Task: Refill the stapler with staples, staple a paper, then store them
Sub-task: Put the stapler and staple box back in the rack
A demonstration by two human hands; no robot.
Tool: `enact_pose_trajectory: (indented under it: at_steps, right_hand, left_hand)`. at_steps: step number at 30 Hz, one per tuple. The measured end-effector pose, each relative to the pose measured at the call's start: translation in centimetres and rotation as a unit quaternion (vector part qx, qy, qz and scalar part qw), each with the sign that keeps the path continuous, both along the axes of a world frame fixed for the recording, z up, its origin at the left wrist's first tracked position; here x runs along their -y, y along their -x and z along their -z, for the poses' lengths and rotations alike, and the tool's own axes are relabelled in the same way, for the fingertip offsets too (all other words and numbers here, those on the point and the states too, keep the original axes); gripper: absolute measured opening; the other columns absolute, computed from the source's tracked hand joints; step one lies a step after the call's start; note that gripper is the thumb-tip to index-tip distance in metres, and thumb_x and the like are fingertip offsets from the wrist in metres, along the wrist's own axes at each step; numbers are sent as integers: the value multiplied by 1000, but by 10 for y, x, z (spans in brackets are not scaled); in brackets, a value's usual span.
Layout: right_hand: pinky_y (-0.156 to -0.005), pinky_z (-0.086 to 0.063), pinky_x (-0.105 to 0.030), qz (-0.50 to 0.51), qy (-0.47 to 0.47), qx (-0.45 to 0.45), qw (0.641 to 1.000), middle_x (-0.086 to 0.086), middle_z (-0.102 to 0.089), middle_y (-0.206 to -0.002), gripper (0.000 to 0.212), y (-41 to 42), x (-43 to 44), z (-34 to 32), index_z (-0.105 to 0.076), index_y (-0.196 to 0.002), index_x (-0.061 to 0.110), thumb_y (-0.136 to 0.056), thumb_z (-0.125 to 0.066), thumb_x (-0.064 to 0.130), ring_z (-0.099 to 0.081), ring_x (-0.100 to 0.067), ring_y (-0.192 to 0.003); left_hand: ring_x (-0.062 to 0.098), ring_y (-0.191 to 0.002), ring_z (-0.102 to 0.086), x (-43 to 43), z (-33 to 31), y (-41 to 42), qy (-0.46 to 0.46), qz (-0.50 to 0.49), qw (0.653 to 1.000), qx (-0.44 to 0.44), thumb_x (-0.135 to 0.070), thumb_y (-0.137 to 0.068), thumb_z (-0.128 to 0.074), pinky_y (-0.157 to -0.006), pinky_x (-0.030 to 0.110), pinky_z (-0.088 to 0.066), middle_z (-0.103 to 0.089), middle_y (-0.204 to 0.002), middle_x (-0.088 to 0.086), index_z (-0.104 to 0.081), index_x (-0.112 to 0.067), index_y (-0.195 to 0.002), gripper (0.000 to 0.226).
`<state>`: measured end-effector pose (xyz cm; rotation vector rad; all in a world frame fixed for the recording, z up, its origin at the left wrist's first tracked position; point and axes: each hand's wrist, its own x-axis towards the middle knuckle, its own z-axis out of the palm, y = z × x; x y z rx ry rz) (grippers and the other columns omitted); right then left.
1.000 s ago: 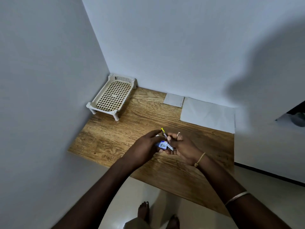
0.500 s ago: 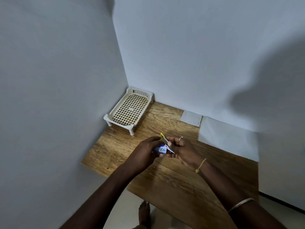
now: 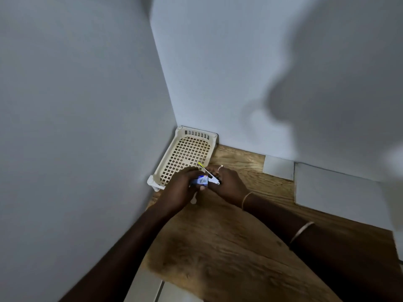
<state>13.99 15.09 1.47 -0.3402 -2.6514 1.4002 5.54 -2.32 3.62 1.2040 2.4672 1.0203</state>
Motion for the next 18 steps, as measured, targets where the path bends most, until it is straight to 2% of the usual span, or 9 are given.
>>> enact_pose_trajectory:
  at_steps: [3, 5, 8, 11, 14, 17, 18]
  right_hand:
    - [-83, -53, -34, 7, -65, -14, 998, -6, -74, -114, 33, 39, 2, 3, -67, -125, 19, -92, -65, 21, -69, -24, -104]
    - [-75, -52, -36, 4, -133, -12, 991, -12, -74, -104, 26, 66, -1, 6, -68, -115, 13, -90, -61, 17, -68, -33, -97]
    - [-74, -47, -38, -1, -221, 8, 975, -19, -70, -97, 19, 102, -11, 12, -67, -104, 6, -89, -60, 13, -64, -38, -94]
    - [-79, -49, -39, -1, -236, 19, 972, -19, -71, -101, 18, 129, -20, 17, -68, -102, 4, -88, -60, 9, -65, -38, -98]
    - [-86, -51, -39, 1, -251, 32, 967, -16, -69, -108, 22, 146, -26, 24, -70, -106, 9, -87, -58, 7, -63, -33, -105]
    - [-87, -52, -41, -3, -269, 51, 962, -15, -64, -111, 20, 157, -31, 36, -69, -102, 9, -86, -58, 7, -61, -33, -106]
    - [-87, -52, -41, -2, -274, 53, 960, -15, -63, -111, 19, 158, -30, 36, -69, -102, 9, -86, -58, 7, -61, -33, -107]
  left_hand:
    - [25, -116, -65, -9, 2, 36, 7, -31, 1000, -3, 1, -83, -74, -101, 40, -51, -69, -126, 9, -71, -8, -124, 42]
    - [25, -114, -66, -15, 2, 58, 4, -42, 999, -6, 2, -82, -75, -101, 40, -51, -71, -124, 10, -71, -7, -122, 41]
    - [23, -109, -68, -26, 5, 88, 0, -49, 999, 0, -1, -81, -78, -98, 32, -52, -72, -119, 10, -72, -7, -119, 39]
    - [19, -104, -69, -38, 12, 111, 10, -54, 998, 13, -1, -77, -80, -90, 23, -49, -74, -115, 7, -74, -12, -116, 41]
    - [15, -102, -69, -47, 24, 125, 29, -60, 997, 27, -2, -77, -79, -87, 20, -48, -75, -113, 4, -74, -16, -116, 42]
    - [10, -98, -68, -56, 41, 138, 39, -62, 997, 39, -6, -80, -79, -81, 8, -45, -76, -111, 3, -74, -18, -117, 39]
    - [11, -100, -68, -57, 41, 138, 41, -64, 996, 41, -6, -80, -79, -83, 10, -45, -76, -113, 4, -74, -16, -117, 38]
